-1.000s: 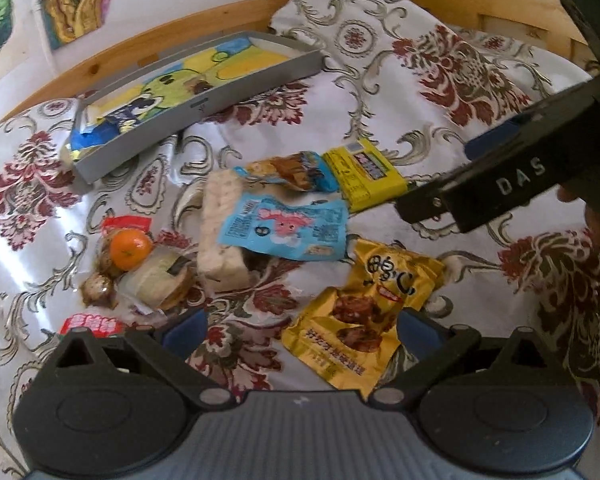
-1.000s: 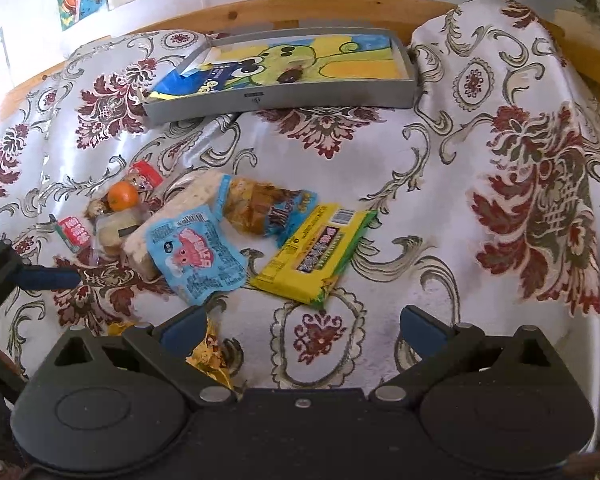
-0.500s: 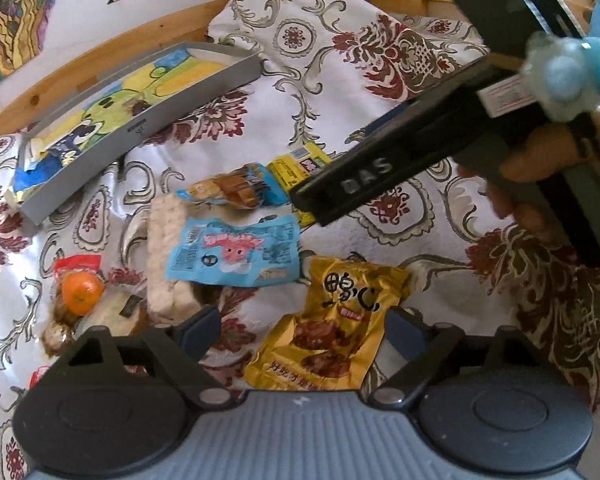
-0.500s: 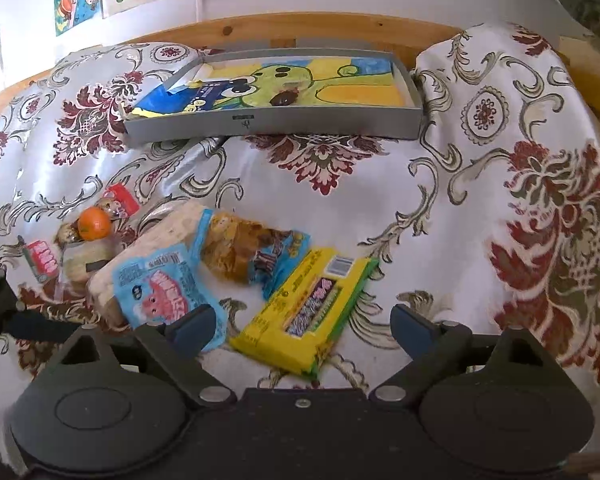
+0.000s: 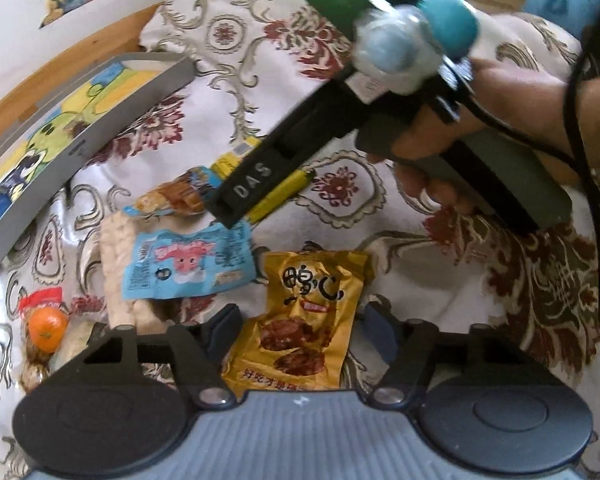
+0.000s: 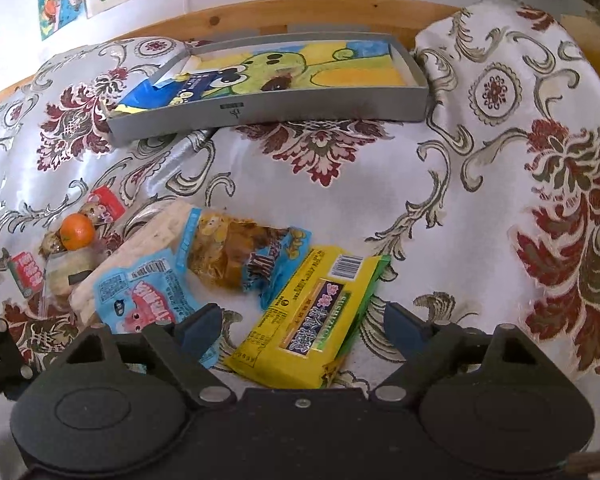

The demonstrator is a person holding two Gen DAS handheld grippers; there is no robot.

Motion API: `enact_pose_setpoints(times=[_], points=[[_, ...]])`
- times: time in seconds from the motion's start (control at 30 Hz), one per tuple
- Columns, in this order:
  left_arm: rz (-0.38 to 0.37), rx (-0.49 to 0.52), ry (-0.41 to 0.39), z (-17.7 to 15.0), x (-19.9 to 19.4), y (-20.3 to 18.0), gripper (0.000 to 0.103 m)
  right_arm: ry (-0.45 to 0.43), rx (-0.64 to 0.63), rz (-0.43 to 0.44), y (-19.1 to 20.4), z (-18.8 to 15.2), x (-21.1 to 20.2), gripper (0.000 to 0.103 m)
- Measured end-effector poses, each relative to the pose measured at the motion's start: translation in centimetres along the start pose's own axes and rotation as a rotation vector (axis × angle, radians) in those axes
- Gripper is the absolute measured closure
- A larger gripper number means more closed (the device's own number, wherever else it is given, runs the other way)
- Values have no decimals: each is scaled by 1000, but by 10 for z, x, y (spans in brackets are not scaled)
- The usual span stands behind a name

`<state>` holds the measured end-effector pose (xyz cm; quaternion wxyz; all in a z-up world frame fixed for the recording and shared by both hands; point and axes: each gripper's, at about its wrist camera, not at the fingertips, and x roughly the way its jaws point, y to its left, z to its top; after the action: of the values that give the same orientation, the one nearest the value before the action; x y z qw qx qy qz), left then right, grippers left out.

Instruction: Organize snacks

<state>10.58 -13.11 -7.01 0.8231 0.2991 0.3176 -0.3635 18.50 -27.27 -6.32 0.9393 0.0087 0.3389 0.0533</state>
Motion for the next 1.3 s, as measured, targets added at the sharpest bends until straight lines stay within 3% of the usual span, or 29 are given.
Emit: enact_pose_setpoints(times=[0.17, 0.33, 0.5, 0.6, 0.63, 0.83, 1.07, 1.3], points=[[-20, -22, 12, 2, 2, 7, 38, 2, -1, 1, 0, 0, 0, 18], [-7, -46, 25, 3, 1, 9, 44, 31, -45, -35, 5, -2, 2, 27], [7, -194, 43, 2, -1, 18, 46, 52, -65, -41, 6, 0, 1, 41], [36, -310, 55, 4, -4, 22, 48, 62, -72, -36, 5, 1, -2, 45], [42, -336, 55, 4, -5, 23, 58, 68, -71, -31, 4, 1, -3, 45], [74, -480, 76, 6, -5, 30, 58, 114, -80, 10, -6, -4, -17, 48], [99, -492, 101, 7, -4, 26, 52, 159, -103, 55, -14, -13, -35, 48], [97, -535, 134, -1, -6, 27, 43, 160, -142, 47, -5, -15, -28, 36]])
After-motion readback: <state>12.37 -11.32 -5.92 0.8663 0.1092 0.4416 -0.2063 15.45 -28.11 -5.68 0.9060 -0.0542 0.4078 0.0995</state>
